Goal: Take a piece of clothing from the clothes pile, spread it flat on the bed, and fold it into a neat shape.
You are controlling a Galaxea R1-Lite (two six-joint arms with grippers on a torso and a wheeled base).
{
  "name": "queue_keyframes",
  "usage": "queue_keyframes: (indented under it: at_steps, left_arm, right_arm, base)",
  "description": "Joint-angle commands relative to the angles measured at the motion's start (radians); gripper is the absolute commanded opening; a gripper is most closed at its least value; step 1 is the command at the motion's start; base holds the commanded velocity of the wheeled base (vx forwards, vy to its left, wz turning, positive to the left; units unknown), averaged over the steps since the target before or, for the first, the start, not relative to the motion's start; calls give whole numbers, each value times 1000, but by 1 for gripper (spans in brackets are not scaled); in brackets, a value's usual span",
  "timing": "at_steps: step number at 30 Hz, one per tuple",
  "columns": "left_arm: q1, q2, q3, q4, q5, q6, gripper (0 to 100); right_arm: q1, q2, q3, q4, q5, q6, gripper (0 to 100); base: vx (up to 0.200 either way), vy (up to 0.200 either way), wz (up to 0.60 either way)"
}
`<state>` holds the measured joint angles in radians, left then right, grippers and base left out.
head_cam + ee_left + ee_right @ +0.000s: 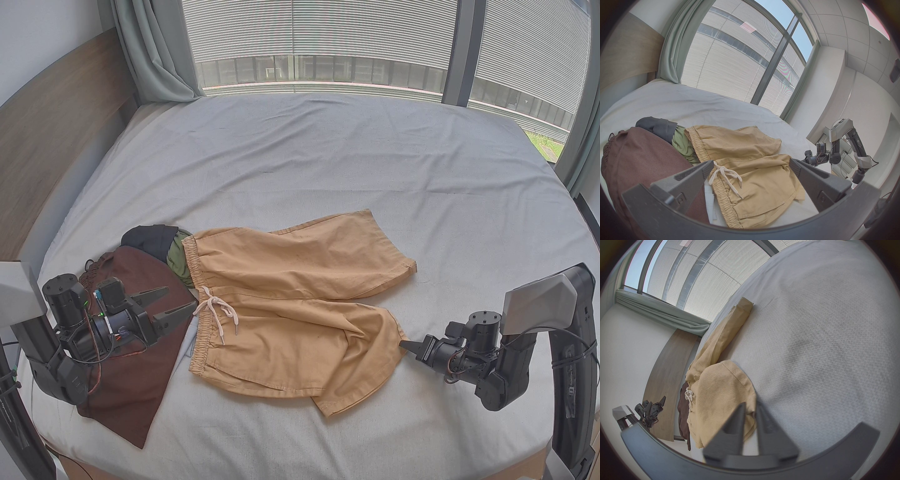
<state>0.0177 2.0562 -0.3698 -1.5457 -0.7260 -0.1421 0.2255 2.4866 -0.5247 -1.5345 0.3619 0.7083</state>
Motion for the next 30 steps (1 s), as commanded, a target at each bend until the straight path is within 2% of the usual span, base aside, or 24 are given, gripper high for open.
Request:
queue_keyframes:
  at_steps: [1, 10, 19, 23, 30]
  left_arm:
    - [1, -2, -1, -1, 0, -1, 100]
    - [-1, -4, -1, -1, 2, -1, 100]
    - [-1, -4, -3, -1, 2, -2, 100]
    - [-1, -2, -3, -1, 2, -2, 100]
    - [-1, 2, -3, -1, 2, -4, 100]
  right_arm:
    - [-5, 0, 2, -6, 2, -1, 0]
    - [-55, -89, -18, -6, -1, -66, 0]
    - [-69, -84, -97, -6, -6, -70, 0]
    - [-100, -72, -144, -4, -9, -115, 0]
    - [-92, -29, -247, -4, -70, -119, 0]
  base:
    - [0, 0, 0]
    - [0, 0, 0]
    - [0, 0, 0]
    - [0, 0, 0]
    - [0, 0, 0]
